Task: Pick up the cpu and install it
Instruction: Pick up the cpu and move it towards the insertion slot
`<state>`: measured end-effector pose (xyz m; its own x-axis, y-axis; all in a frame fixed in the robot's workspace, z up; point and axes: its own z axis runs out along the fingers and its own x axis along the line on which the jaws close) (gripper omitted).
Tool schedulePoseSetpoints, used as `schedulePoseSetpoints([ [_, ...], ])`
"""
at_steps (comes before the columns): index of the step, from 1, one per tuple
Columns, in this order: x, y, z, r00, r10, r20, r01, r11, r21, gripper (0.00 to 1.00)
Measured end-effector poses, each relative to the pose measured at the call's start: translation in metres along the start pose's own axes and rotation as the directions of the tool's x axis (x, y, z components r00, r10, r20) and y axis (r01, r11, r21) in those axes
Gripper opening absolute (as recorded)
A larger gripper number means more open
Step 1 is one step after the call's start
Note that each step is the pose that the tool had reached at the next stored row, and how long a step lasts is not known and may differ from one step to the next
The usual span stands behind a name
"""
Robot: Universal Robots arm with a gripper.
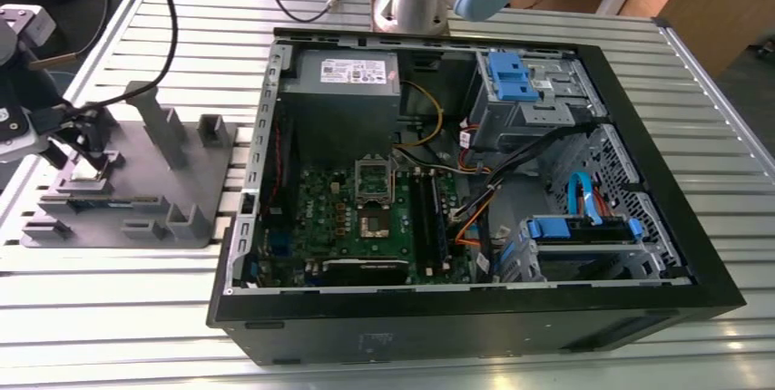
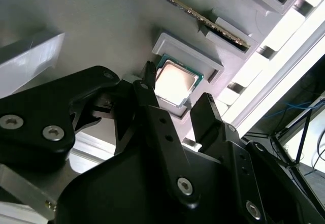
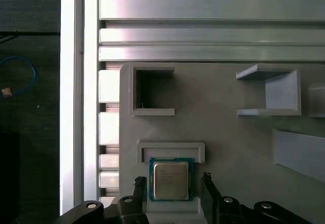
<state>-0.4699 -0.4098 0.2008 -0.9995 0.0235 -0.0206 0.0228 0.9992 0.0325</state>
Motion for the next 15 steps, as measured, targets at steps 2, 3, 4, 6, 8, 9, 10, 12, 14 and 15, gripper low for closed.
schedulePoseSetpoints([
  [2, 0.0001, -0.0001, 0.0018, 1.0, -0.003, -0.0002, 0.003, 1.0, 0.0, 0.54],
  [3, 0.0001, -0.0001, 0.0027, 1.0, -0.004, -0.0002, 0.004, 1.0, 0.0, 0.54],
  [4, 0.0001, -0.0001, 0.0037, 1.0, -0.005, -0.0002, 0.005, 1.0, -0.0001, 0.54],
  [6, 0.0001, -0.0002, 0.0054, 1.0, -0.007, -0.0004, 0.007, 1.0, -0.0001, 0.54],
  [8, 0.0001, -0.0002, 0.0068, 1.0, -0.01, -0.0005, 0.01, 1.0, -0.0001, 0.54],
  [9, 0.0001, -0.0001, 0.0075, 0.9999, -0.011, -0.0004, 0.011, 0.9999, -0.0001, 0.54],
  [10, 0.0002, 0.0001, 0.008, 0.9999, -0.012, -0.0005, 0.012, 0.9999, 0.0, 0.54],
  [12, 0.0003, 0.0008, 0.0092, 0.9999, -0.014, -0.0007, 0.014, 0.9999, 0.0001, 0.54],
  [14, 0.0003, 0.002, 0.0103, 0.9999, -0.015, -0.0007, 0.015, 0.9999, 0.0002, 0.54],
  [15, 0.0003, 0.0027, 0.0108, 0.9999, -0.015, -0.0006, 0.015, 0.9999, 0.0002, 0.54],
])
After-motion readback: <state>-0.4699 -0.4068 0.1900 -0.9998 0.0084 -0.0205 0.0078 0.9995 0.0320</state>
